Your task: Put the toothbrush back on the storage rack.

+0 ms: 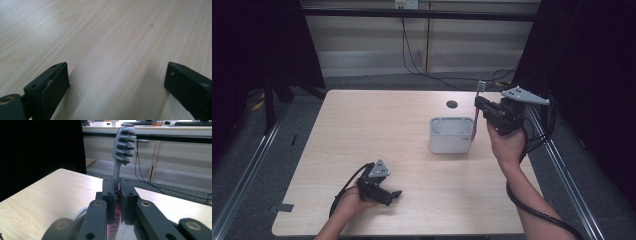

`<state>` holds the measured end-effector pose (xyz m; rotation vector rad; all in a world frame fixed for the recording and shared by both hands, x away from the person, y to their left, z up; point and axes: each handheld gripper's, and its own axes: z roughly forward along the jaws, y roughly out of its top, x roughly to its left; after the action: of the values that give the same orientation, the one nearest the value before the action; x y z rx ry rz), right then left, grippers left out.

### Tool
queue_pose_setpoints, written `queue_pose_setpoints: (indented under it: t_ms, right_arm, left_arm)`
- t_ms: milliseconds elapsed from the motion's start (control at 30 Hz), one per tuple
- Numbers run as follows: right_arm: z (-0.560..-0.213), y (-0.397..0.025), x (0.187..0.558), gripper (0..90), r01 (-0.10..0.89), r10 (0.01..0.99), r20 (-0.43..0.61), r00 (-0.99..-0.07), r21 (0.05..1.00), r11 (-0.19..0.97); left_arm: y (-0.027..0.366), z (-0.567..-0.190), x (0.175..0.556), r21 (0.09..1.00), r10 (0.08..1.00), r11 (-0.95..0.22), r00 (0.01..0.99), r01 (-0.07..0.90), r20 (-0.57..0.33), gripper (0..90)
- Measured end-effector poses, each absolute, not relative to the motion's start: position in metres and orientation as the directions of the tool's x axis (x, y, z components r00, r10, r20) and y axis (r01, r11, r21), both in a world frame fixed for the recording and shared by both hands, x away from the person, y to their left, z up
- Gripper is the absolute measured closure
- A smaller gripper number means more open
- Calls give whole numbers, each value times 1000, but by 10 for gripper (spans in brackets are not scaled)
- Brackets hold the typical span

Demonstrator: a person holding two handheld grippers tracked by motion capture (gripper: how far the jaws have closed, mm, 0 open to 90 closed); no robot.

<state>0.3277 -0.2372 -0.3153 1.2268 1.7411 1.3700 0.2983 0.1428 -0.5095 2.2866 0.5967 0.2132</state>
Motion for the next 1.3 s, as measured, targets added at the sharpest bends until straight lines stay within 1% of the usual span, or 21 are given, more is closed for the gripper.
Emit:
queue_pose_setpoints:
  t_ms: [433, 900, 1067, 1300]
  right_arm:
    - [-309, -238, 343, 840, 286, 926, 83, -367, 958, 28]
    - [-311, -235, 359, 840, 286, 935, 64, -348, 957, 41]
    - [-315, -237, 363, 840, 287, 943, 48, -331, 957, 52]
    - [-326, -239, 369, 839, 306, 947, 60, -315, 951, 42]
  left_arm:
    - [143, -509, 298, 709, 479, -610, 878, 354, -26, 54]
    - [143, -509, 298, 709, 479, -610, 877, 354, -26, 54]
    - [143, -509, 298, 709, 479, -609, 877, 355, -27, 54]
    - [143, -509, 298, 709, 480, -611, 877, 354, -24, 54]
